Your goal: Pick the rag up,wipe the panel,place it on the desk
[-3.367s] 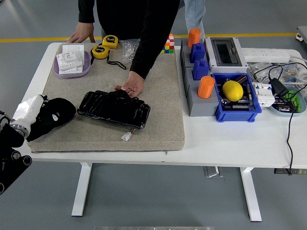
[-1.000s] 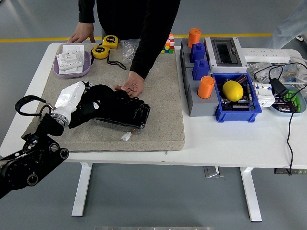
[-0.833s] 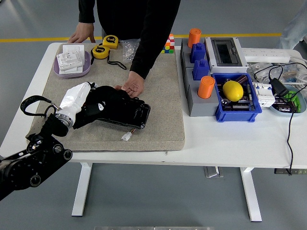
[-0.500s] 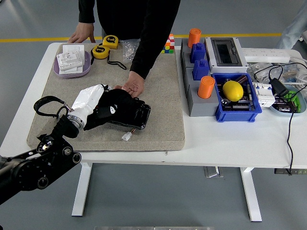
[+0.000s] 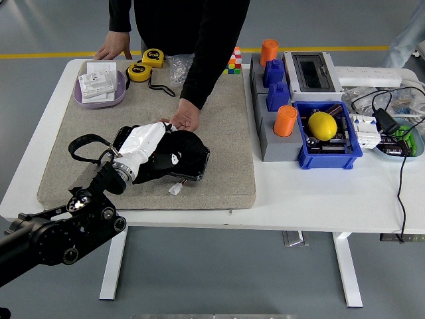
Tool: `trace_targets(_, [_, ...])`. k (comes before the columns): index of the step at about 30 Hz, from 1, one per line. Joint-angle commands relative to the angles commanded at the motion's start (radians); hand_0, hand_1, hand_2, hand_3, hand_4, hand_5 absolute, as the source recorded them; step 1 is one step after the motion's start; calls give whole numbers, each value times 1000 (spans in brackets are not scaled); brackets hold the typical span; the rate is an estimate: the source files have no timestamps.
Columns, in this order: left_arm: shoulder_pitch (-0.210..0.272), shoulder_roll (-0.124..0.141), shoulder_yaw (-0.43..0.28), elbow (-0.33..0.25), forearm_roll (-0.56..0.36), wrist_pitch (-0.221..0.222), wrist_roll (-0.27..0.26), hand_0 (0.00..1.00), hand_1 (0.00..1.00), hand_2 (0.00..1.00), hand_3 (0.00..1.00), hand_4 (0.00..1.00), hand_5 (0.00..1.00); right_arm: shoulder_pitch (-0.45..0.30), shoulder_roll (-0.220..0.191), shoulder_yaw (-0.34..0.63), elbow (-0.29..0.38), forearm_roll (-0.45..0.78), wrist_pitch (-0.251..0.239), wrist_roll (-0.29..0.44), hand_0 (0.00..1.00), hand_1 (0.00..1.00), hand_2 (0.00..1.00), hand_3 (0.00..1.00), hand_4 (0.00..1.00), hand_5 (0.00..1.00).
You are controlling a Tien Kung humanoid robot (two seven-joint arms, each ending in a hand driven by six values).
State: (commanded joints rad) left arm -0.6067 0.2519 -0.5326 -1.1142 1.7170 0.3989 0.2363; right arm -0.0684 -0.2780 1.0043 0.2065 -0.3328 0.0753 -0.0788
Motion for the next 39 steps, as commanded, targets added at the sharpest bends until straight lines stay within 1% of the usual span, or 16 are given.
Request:
trace_targets(4, [-10, -6, 21, -12, 6, -2, 7, 326, 172, 527, 432, 49, 2, 1, 0, -5, -3, 4, 2, -1, 744, 687, 699, 620, 998, 554])
trace_targets(12, [-31, -27, 51, -25, 9, 1, 20, 323, 172, 527, 433, 49, 2, 3, -2, -16, -5, 9, 3, -1, 743, 686, 699, 620, 998, 553])
trace_targets(21, [-33, -33, 51, -15, 11, 3, 23, 317, 171, 527, 433, 50, 2, 3, -1, -20, -5, 13, 3, 0, 743, 686, 699, 618, 998, 552])
trace_targets(26, [-30, -30, 37, -4, 16, 4, 25, 316, 170, 525, 433, 50, 2, 3, -2, -21, -4, 15, 2, 0, 742, 686, 699, 618, 998, 551])
trace_targets(39, [-12, -3, -21, 19, 37, 3, 30, 314, 169, 524, 433, 48, 2, 0, 2, -14, -4, 15, 1, -1, 742, 686, 699, 618, 998, 548])
